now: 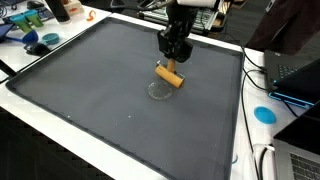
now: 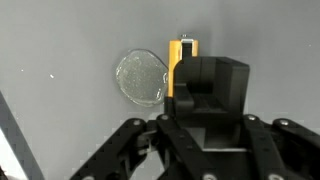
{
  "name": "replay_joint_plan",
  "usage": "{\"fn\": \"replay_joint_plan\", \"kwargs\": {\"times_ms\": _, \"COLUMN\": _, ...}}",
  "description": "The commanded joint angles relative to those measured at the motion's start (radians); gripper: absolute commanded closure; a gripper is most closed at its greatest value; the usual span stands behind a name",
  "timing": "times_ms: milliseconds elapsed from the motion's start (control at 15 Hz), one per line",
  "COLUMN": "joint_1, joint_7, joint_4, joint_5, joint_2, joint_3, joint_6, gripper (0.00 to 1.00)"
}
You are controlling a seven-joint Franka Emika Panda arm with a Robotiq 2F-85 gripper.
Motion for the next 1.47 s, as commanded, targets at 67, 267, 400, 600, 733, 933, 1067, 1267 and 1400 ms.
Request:
{"fn": "replay_joint_plan", "kwargs": {"times_ms": 67, "joint_1": -0.013, "joint_7": -0.008, "joint_4": -0.033, "joint_5": 0.016, "joint_2": 0.006, "joint_3": -0.006, "joint_6": 0.090, "gripper": 0.77}}
{"fn": "replay_joint_plan", "kwargs": {"times_ms": 267, "joint_1": -0.011, "joint_7": 0.001, "joint_4": -0.037, "joint_5": -0.001, "joint_2": 0.009, "joint_3": -0.014, "joint_6": 0.115, "gripper": 0.77}}
{"fn": "replay_joint_plan", "kwargs": {"times_ms": 400, "joint_1": -0.009, "joint_7": 0.006, "joint_4": -0.038, "joint_5": -0.006, "joint_2": 0.015, "joint_3": -0.016, "joint_6": 0.119, "gripper": 0.77}}
{"fn": "replay_joint_plan", "kwargs": {"times_ms": 600, "joint_1": -0.009, "joint_7": 0.009, "joint_4": -0.038, "joint_5": -0.013, "joint_2": 0.026, "joint_3": -0.021, "joint_6": 0.127, "gripper": 0.77}}
{"fn": "replay_joint_plan", "kwargs": {"times_ms": 733, "joint_1": -0.010, "joint_7": 0.018, "joint_4": -0.037, "joint_5": -0.019, "joint_2": 0.029, "joint_3": -0.027, "joint_6": 0.142, "gripper": 0.77}}
{"fn": "replay_joint_plan", "kwargs": {"times_ms": 933, "joint_1": -0.013, "joint_7": 0.017, "joint_4": -0.030, "joint_5": -0.017, "joint_2": 0.037, "joint_3": -0.030, "joint_6": 0.146, "gripper": 0.77}}
{"fn": "replay_joint_plan", "kwargs": {"times_ms": 1067, "joint_1": -0.016, "joint_7": 0.008, "joint_4": -0.021, "joint_5": -0.011, "joint_2": 0.048, "joint_3": -0.030, "joint_6": 0.138, "gripper": 0.77}}
{"fn": "replay_joint_plan", "kwargs": {"times_ms": 1267, "joint_1": -0.022, "joint_7": 0.002, "joint_4": -0.017, "joint_5": 0.003, "joint_2": 0.061, "joint_3": -0.030, "joint_6": 0.150, "gripper": 0.77}}
{"fn": "replay_joint_plan", "kwargs": {"times_ms": 1400, "joint_1": -0.021, "joint_7": 0.016, "joint_4": -0.013, "joint_5": 0.005, "joint_2": 0.062, "joint_3": -0.035, "joint_6": 0.157, "gripper": 0.77}}
